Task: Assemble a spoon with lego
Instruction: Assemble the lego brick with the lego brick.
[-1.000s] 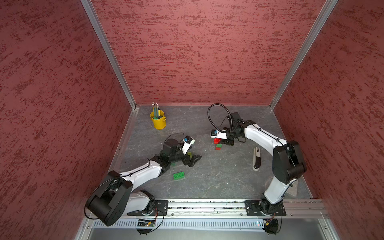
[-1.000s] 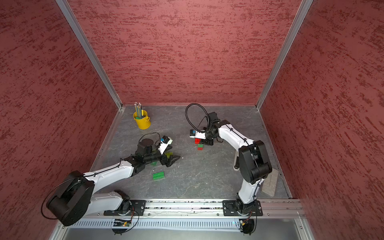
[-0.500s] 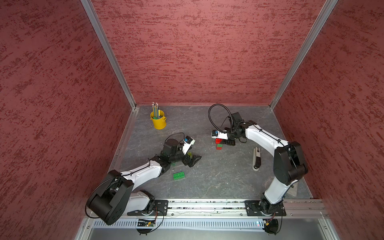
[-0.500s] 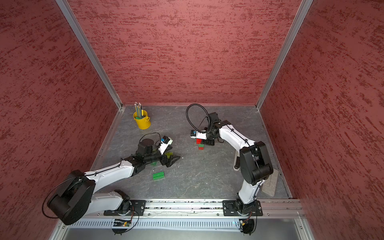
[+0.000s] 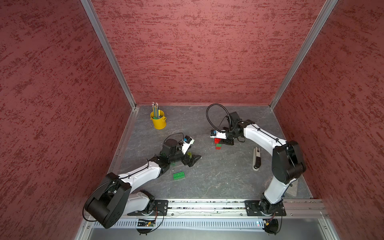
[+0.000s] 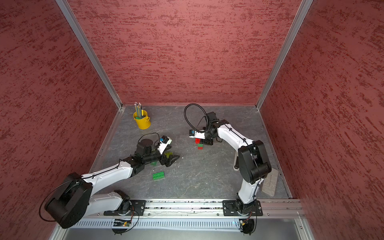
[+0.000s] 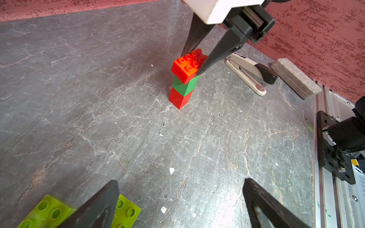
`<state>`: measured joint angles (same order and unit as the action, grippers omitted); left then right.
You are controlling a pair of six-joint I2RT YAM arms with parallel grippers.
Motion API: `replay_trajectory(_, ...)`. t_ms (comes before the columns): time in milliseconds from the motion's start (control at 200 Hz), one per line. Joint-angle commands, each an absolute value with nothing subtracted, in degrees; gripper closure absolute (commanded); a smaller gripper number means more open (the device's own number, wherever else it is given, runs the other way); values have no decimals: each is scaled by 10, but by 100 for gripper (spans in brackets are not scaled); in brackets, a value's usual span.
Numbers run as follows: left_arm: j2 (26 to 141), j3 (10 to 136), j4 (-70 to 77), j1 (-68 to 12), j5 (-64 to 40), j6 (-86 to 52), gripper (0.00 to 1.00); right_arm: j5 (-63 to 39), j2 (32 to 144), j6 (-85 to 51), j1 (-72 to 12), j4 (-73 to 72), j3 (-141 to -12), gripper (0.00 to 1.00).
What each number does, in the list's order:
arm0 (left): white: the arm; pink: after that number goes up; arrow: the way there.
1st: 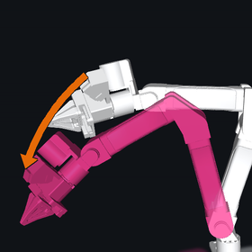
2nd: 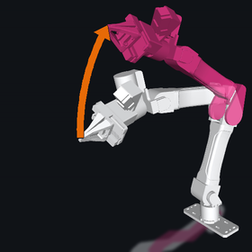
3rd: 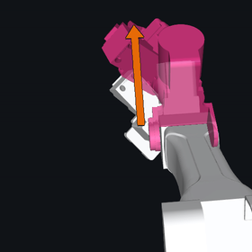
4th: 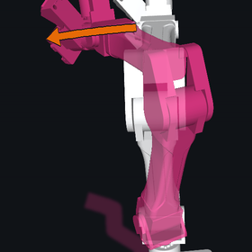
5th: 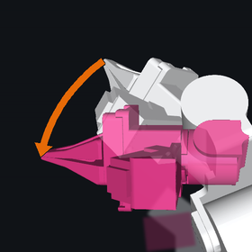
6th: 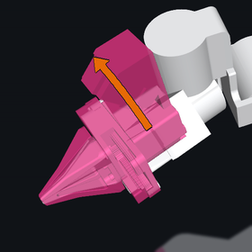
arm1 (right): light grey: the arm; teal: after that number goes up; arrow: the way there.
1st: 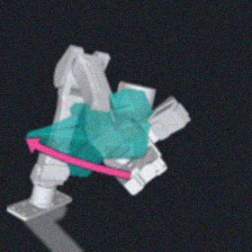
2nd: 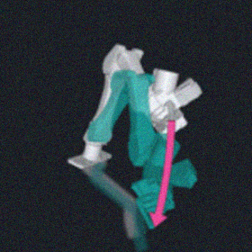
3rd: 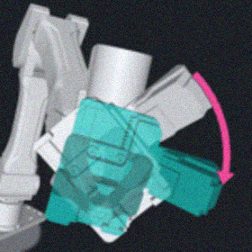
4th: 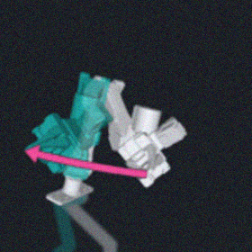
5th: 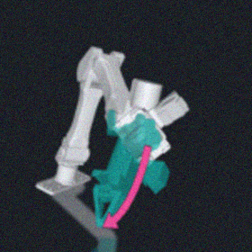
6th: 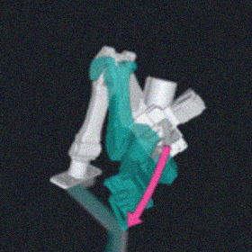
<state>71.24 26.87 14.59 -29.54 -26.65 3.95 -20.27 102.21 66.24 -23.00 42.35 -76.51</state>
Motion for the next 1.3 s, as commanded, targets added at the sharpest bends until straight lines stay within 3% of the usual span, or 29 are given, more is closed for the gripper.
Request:
replay_trajectory(0,702,256,143,-296,-262,51,1,-182,1074,671,-242,494,-725,100)
replay_trajectory(230,692,253,136,-296,-260,52,1,-185,1111,675,-245,523,-767,100)
replay_trajectory(521,690,249,139,-296,-257,52,0,-184,1071,666,-254,489,-767,100)
replay_trajectory(646,690,250,140,-296,-255,51,0,-198,1071,651,-266,495,-804,86)
replay_trajectory(736,690,250,140,-296,-254,49,0,-206,1071,644,-268,490,-818,71)
replay_trajectory(902,683,251,133,-298,-250,51,0,-204,1072,636,-269,484,-827,64)
replay_trajectory(977,682,252,130,-298,-248,52,1,-199,1072,636,-269,484,-824,57)
replay_trajectory(1097,680,252,129,-298,-248,52,1,-202,1068,631,-270,477,-827,33)
replay_trajectory(1298,678,254,126,-298,-247,49,1,-201,1063,614,-270,464,-831,15)
